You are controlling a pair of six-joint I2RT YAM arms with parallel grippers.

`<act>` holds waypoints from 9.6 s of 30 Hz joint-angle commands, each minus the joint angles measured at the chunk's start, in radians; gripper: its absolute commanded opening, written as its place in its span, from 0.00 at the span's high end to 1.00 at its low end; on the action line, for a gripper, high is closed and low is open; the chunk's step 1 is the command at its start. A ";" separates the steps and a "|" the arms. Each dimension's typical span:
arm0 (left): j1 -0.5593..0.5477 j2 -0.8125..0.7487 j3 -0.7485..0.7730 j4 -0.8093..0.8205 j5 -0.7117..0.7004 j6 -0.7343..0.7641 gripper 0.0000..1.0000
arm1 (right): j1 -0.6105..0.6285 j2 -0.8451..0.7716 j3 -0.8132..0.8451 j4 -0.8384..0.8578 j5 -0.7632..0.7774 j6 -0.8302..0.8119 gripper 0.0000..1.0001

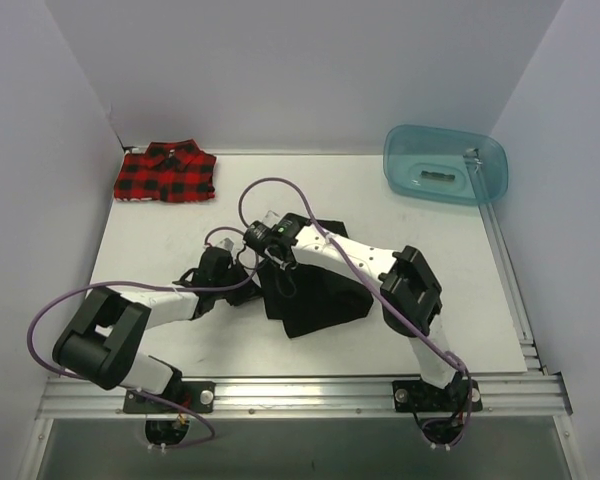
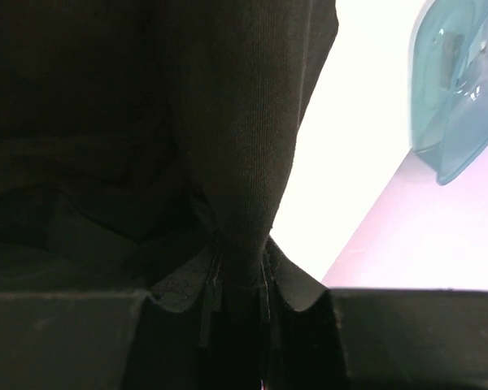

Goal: Fold and stack the long sleeve shirts
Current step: Fold the shirt

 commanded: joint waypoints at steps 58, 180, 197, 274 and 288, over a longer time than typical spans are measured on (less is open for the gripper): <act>-0.015 -0.407 0.100 -0.263 -0.232 0.073 0.55 | -0.036 -0.496 -0.451 0.508 -0.604 0.492 0.57; -0.164 -0.012 0.407 -0.125 -0.240 0.139 0.51 | -0.784 -0.415 -0.967 1.665 -1.273 0.954 0.61; -0.417 -0.104 0.014 -0.032 -0.223 -0.022 0.52 | -0.739 -0.294 -1.222 1.905 -1.322 0.934 0.62; 0.004 0.101 0.519 -0.399 -0.230 0.187 0.50 | -0.626 -0.833 -1.038 0.722 -0.956 0.380 0.63; -0.188 0.233 0.462 -0.476 -0.342 0.183 0.54 | -0.479 -0.562 -0.975 0.742 -0.902 0.403 0.64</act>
